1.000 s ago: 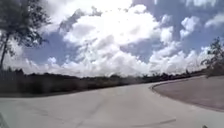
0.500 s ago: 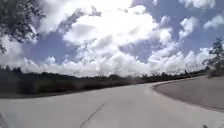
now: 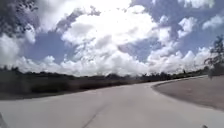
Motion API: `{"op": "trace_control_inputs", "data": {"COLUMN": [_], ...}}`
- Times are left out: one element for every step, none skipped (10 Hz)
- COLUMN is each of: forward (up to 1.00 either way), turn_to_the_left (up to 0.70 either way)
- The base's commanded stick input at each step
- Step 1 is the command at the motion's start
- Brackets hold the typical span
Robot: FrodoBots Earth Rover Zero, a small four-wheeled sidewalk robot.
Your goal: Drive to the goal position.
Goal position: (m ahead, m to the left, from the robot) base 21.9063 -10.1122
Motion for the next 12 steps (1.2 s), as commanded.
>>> {"op": "trace_control_inputs", "data": {"forward": [1.00, 1.00, 1.00, 1.00, 1.00, 1.00, 1.00, 1.00, 1.00, 1.00, 1.00, 1.00], "turn_to_the_left": [0.00, 0.00, 0.00, 0.00, 0.00, 0.00, 0.00, 0.00, 0.00, 0.00, 0.00, 0.00]}}
